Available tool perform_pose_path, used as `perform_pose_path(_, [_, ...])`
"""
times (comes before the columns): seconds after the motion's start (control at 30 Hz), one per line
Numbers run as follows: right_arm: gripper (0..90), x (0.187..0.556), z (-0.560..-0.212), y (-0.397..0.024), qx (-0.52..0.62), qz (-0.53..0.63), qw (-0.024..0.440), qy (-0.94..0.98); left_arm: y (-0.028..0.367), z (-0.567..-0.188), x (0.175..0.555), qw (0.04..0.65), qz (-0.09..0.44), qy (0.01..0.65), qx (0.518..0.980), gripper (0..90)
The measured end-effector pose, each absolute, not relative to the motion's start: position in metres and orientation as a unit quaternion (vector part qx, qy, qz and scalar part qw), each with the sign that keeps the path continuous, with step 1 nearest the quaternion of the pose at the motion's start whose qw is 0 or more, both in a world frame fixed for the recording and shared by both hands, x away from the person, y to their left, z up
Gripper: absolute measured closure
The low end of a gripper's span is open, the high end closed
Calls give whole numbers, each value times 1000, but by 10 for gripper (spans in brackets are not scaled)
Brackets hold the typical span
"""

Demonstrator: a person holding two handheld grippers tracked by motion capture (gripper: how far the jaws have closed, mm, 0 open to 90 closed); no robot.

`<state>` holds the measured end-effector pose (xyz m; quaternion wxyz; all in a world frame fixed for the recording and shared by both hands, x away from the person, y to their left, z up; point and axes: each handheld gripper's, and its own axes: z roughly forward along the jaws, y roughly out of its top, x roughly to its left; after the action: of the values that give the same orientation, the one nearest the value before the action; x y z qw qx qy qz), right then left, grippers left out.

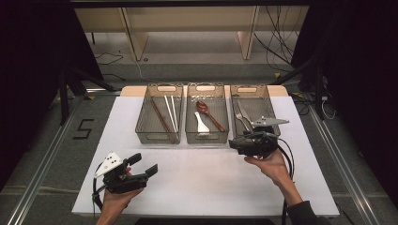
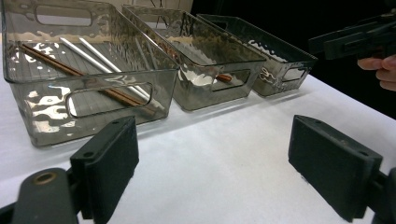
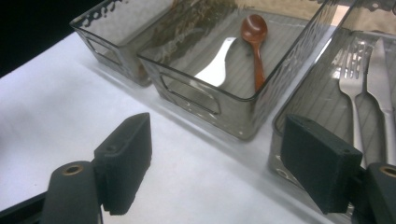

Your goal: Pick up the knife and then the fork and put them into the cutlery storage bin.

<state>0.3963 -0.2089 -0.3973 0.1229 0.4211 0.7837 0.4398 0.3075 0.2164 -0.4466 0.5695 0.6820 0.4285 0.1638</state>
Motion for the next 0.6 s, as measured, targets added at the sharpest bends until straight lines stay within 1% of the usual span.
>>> perform_pose_path(0.2, [259, 382, -402, -208, 413, 451, 128, 781, 216, -446, 308, 576, 153, 434, 675, 156])
perform_pose_path(0.6, [248, 360, -415, -209, 394, 471, 125, 779, 212, -447, 311, 569, 153, 428, 685, 156])
